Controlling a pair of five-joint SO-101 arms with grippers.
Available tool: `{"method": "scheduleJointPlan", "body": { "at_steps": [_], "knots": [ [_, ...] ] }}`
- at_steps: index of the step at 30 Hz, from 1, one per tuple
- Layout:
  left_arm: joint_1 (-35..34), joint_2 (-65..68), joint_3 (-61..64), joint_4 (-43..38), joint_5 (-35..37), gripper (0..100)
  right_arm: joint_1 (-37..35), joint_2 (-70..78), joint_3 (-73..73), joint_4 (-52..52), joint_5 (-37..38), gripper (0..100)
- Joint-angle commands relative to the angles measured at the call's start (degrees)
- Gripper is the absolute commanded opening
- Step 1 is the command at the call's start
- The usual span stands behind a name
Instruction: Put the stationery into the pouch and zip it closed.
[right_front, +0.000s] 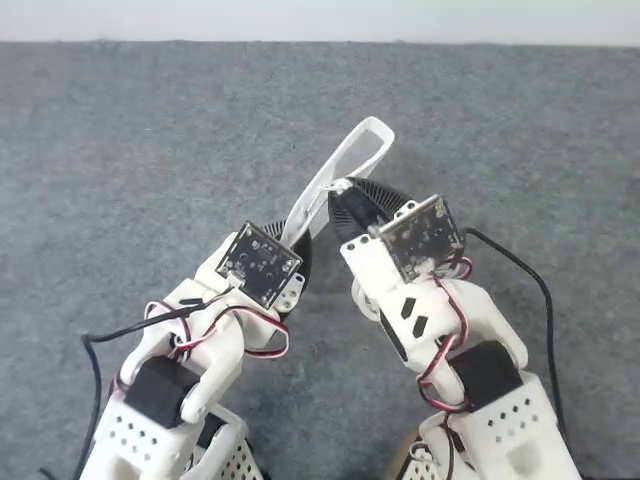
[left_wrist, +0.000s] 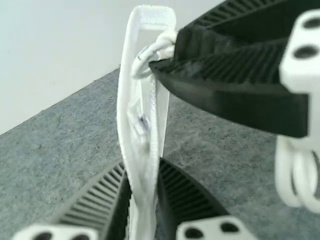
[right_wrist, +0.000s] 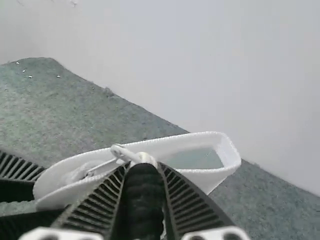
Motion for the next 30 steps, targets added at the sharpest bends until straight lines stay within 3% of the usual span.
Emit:
{"method": "scheduleJointPlan", "body": {
  "at_steps": [1, 10, 16, 30],
  "knots": [
    [-0.97, -0.97, 0.92, 0.26, 1.05, 1, 5.14, 0.57, -4.57, -1.54, -1.49, 0.6],
    [-0.97, -0.97, 0.92, 0.26, 1.05, 1, 6.37, 0.66, -4.66, -1.8, -2.02, 0.6],
    [-0.97, -0.97, 0.92, 0.35, 1.05, 1, 11.12, 1.1, -4.66, -5.32, -8.26, 0.6],
    [-0.97, -0.97, 1.54, 0.35, 0.97, 1, 11.38, 1.1, -4.57, -7.43, -10.99, 0.6]
  ]
}}
